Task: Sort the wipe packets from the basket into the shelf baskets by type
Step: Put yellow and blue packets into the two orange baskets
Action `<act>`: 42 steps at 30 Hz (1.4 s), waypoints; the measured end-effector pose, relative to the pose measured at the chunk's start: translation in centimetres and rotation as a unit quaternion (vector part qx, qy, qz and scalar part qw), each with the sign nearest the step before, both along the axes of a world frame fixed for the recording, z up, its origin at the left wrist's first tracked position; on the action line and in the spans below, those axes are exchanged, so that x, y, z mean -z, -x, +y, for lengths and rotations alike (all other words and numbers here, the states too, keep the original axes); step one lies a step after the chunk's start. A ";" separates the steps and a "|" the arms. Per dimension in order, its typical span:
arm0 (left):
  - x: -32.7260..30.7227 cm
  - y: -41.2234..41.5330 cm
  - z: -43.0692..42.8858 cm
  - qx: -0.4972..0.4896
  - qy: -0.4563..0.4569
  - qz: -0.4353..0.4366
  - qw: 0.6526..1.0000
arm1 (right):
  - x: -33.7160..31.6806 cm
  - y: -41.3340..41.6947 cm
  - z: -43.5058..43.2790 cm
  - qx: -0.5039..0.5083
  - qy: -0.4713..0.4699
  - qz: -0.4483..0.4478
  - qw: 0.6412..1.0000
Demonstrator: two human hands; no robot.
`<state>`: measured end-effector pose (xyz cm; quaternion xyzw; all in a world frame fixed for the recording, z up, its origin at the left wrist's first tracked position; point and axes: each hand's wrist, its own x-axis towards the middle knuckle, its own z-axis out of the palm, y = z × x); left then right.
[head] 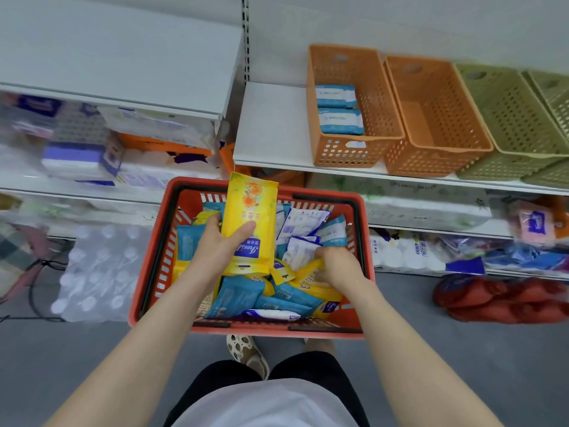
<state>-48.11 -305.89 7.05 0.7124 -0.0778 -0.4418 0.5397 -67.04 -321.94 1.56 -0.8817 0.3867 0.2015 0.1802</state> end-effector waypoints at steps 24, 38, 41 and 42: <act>0.0 -0.5 0.2 -0.073 0.027 0.003 0.997 | 1.4 -2.1 2.7 0.420 -0.313 -0.178 0.833; -6.3 0.8 -5.4 -0.024 0.101 -0.017 0.994 | -12.6 2.4 -5.4 0.349 -0.344 -0.376 0.786; -8.3 1.4 -8.5 -0.019 0.126 -0.016 0.992 | -16.0 3.3 -8.8 0.338 -0.289 -0.458 0.770; -8.8 1.6 -9.7 -0.018 0.130 -0.021 0.991 | -16.8 3.5 -10.1 0.337 -0.266 -0.486 0.762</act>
